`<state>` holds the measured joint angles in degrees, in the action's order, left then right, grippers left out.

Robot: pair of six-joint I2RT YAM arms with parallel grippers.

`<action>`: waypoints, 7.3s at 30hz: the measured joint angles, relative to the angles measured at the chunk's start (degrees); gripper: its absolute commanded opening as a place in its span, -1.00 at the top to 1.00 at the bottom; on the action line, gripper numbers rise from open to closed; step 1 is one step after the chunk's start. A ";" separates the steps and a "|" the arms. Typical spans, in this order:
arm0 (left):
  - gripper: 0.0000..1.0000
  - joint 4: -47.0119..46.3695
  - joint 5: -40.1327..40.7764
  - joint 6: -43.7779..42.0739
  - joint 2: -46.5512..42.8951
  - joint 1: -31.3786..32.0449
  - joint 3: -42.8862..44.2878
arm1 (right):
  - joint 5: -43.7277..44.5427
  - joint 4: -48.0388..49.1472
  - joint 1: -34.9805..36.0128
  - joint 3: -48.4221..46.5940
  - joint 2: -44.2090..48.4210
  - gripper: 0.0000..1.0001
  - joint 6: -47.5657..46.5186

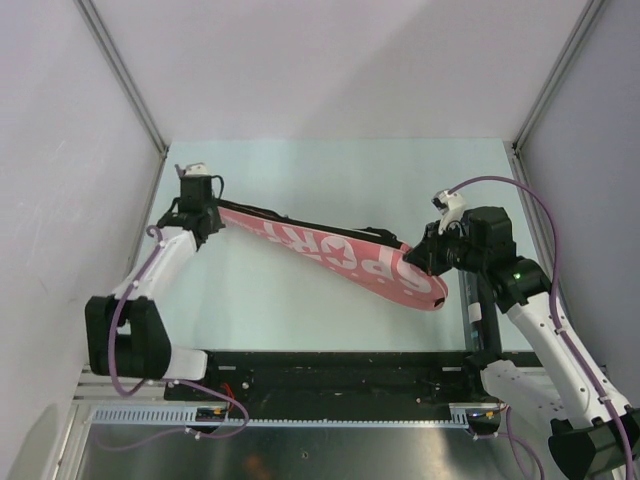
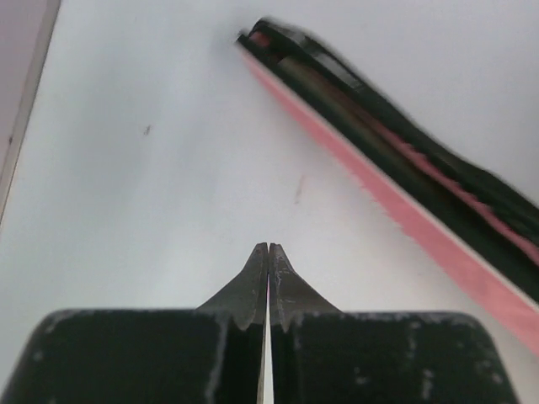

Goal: Pack up the badminton gear

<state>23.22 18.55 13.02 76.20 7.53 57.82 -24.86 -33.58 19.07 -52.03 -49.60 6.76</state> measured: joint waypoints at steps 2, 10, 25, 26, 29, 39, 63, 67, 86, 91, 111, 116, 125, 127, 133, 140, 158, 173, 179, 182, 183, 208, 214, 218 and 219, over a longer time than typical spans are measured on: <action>1.00 0.35 -2.05 0.00 2.67 -3.52 0.13 | 0.02 0.00 0.00 0.00 0.00 1.00 -0.20; -0.89 -0.68 -25.31 4.76 -8.17 -4.33 -3.04 | 0.09 0.00 0.39 -0.02 -0.28 1.00 -1.38; -0.70 -6.27 -42.49 41.59 -5.25 -2.78 -9.18 | 5.73 0.37 8.61 -0.42 -0.31 0.38 -4.26; -0.45 -6.29 -42.42 42.47 -4.15 -2.75 -9.18 | 6.19 0.37 9.07 -0.42 -0.28 0.28 -4.48; -0.06 -6.56 -41.16 43.36 -2.47 -2.78 -9.18 | 6.60 -0.17 10.54 -0.50 -0.33 -0.06 -5.35; 0.70 -11.17 -39.76 42.84 -2.67 -2.78 -12.61 | 11.78 -1.73 24.20 -4.87 -8.63 -0.72 -6.78; 1.00 -12.61 -38.56 42.73 -19.23 -2.78 -26.01 | 19.78 21.16 42.93 -21.51 -45.79 -0.18 2.54; 1.00 -18.32 -40.09 41.97 -23.43 -2.78 -29.97 | 9.86 25.40 34.51 -21.62 -46.86 -0.30 16.41; 1.00 -33.20 -45.07 39.58 -26.88 -2.78 -36.52 | 2.12 33.31 31.87 -21.38 -54.14 0.28 49.68; 1.00 -33.46 -45.07 39.54 -27.15 -2.78 -36.52 | 2.29 36.48 31.30 -20.63 -54.88 0.30 54.27; 1.00 -34.56 -43.06 40.06 -28.35 -1.29 -37.46 | 4.44 42.12 31.23 -17.18 -54.95 0.50 63.69; 1.00 -34.40 -41.53 40.06 -28.35 -0.42 -37.51 | 6.88 40.57 31.98 -17.57 -54.95 0.57 62.25; 1.00 -34.01 -39.17 41.00 -28.35 0.63 -37.92 | 13.86 33.92 34.40 -21.00 -54.95 1.00 56.50; 0.99 -34.01 -38.82 41.03 -28.37 0.76 -37.92 | 14.19 33.59 34.47 -21.27 -54.95 1.00 55.69; 0.26 -34.07 -38.60 40.39 -28.35 0.92 -37.90 | 14.10 34.56 34.45 -21.62 -54.97 1.00 52.83; -0.54 -32.15 -40.57 36.02 -29.18 1.29 -35.15 | 12.02 39.93 33.59 -21.62 -55.04 1.00 52.68; -0.32 -18.80 -45.11 38.07 -43.67 2.78 -36.33 | 7.41 52.46 30.62 -21.92 -58.73 1.00 53.16; -0.58 -17.90 -39.80 44.00 -30.60 9.99 -31.78 | 10.10 52.24 31.19 -22.05 -58.71 1.00 49.46; 0.55 -17.75 -38.73 41.97 -28.06 10.75 -29.90 | 11.72 51.23 32.44 -22.58 -58.29 1.00 46.90; 0.87 -17.18 -37.97 40.26 -27.19 10.80 -29.83 | 12.46 50.42 32.52 -22.58 -57.81 1.00 45.62; 1.00 -16.79 -37.70 39.32 -27.02 10.82 -29.81 | 12.55 50.16 32.30 -22.58 -57.70 1.00 45.40; 1.00 -12.35 -56.24 7.52 -12.87 10.78 -10.67 | 9.94 41.66 20.59 -58.31 -70.58 1.00 30.21; 1.00 -12.09 -59.41 3.74 -12.66 11.10 -10.36 | 10.69 39.36 16.35 -70.77 -76.43 1.00 28.76; 0.99 -11.13 -59.74 2.23 -12.63 11.45 -10.19 | 10.64 38.56 13.68 -78.20 -80.70 1.00 29.44; 1.00 -10.47 -59.91 1.86 -12.59 11.69 -9.99 | 10.75 38.53 12.96 -80.67 -82.23 1.00 29.59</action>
<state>12.75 -41.36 14.87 63.61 19.22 47.83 -14.11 4.95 32.03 -132.70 -131.83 36.36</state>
